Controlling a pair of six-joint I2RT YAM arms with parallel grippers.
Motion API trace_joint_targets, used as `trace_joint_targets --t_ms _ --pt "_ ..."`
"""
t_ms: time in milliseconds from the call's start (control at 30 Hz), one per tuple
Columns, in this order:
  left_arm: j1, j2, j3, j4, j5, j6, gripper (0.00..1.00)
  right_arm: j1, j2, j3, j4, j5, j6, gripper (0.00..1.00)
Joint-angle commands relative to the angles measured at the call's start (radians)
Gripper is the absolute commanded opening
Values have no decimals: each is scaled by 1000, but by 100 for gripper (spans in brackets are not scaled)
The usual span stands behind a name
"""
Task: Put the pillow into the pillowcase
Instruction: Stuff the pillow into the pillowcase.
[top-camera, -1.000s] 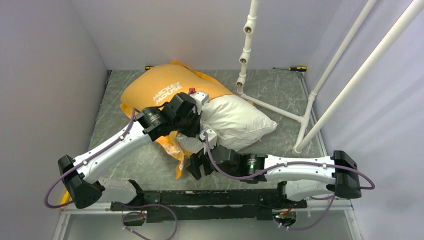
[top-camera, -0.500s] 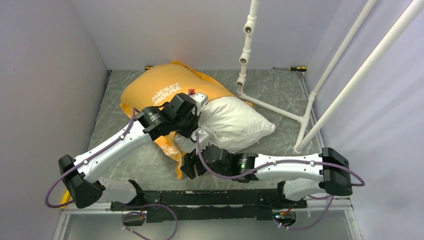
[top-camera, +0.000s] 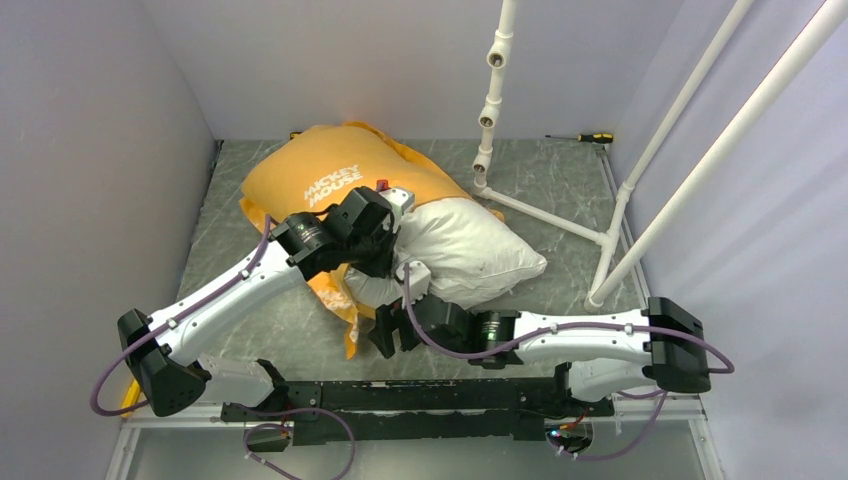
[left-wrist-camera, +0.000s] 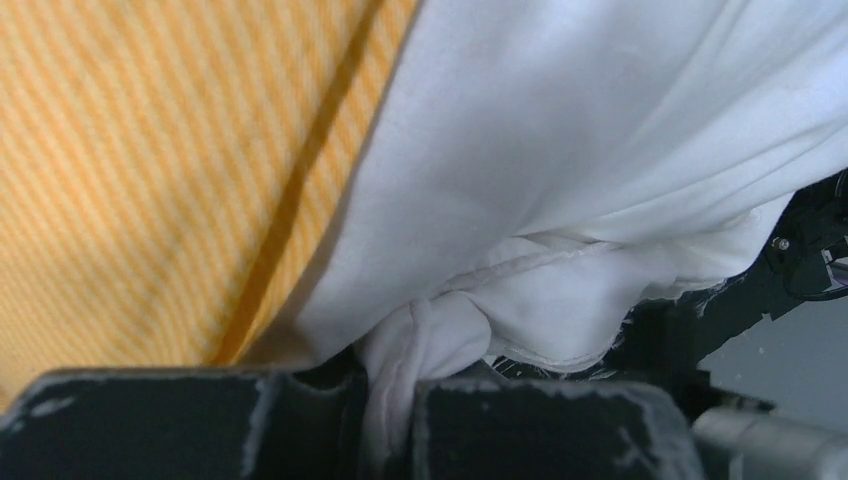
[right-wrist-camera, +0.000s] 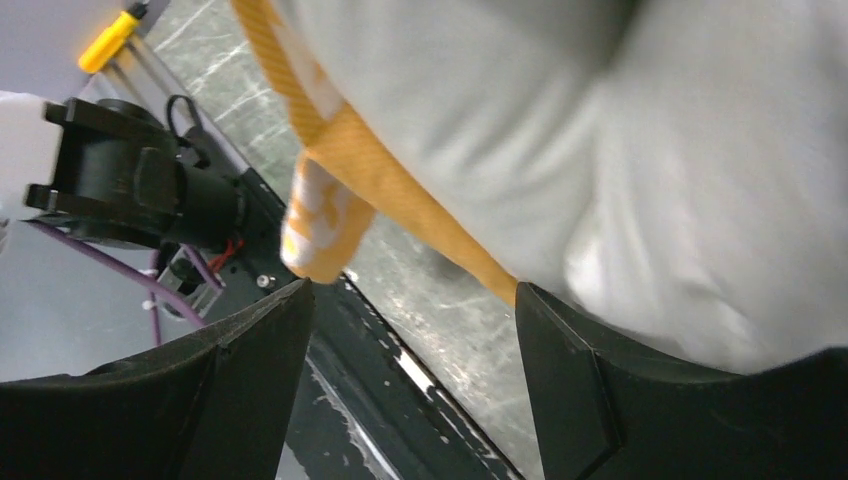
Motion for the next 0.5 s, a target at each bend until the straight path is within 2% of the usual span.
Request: trace_joint_targets --t_ms 0,200,333,467 --pt "16 -12 26 50 -78 -16 0 3 -97 -69 40 109 14 78" --pt "18 -15 24 49 -76 -19 0 0 -35 -56 141 12 -45 81" --pt "19 -12 26 41 -77 -18 0 0 54 -26 181 -83 -37 68" --pt "23 -16 26 42 -76 -20 0 1 98 -39 205 -108 -10 64"
